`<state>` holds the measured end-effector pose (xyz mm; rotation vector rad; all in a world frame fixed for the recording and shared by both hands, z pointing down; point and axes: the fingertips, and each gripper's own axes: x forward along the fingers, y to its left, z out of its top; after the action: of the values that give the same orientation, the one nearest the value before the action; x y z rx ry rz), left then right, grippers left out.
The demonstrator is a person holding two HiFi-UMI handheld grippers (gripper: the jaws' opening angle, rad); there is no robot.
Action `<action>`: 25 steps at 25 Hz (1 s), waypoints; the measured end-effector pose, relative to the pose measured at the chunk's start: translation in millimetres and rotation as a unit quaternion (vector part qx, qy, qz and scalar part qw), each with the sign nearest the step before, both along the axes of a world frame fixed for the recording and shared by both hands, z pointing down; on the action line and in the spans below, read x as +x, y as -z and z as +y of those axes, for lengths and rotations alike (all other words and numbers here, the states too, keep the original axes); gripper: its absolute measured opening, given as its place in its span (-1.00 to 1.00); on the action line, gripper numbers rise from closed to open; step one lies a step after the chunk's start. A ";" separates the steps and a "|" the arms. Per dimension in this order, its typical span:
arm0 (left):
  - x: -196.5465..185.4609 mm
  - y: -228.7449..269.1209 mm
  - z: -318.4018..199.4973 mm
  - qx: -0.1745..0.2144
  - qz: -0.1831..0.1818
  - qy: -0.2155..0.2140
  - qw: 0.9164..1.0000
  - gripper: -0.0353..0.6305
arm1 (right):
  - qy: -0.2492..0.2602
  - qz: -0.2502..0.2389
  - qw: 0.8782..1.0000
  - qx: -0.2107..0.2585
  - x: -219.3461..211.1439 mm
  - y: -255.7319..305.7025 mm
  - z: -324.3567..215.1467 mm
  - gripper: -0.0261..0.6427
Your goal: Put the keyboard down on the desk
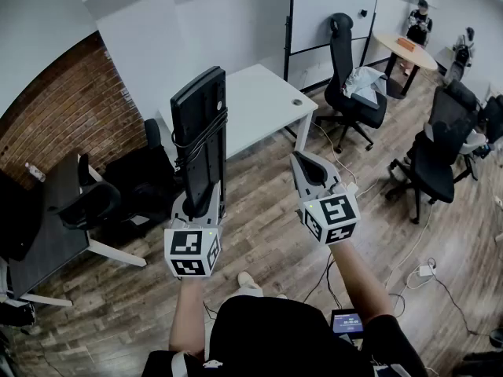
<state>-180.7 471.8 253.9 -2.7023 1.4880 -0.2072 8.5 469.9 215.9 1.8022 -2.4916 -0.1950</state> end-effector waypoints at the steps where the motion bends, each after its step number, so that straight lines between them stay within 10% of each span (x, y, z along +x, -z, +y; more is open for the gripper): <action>1: 1.6 -0.7 0.2 -0.001 -0.001 -0.002 1.000 -0.63 | -0.003 -0.002 1.000 0.000 1.7 -0.4 0.8 -0.80; 25: 18.7 -23.6 -32.1 -0.020 -0.001 0.006 1.000 -0.63 | 0.016 -0.010 1.000 -0.022 13.8 -27.4 -34.2 -0.80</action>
<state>-162.1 439.7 277.6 -2.7225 1.5173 -0.2417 22.3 435.7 243.4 1.7576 -2.5195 -0.1230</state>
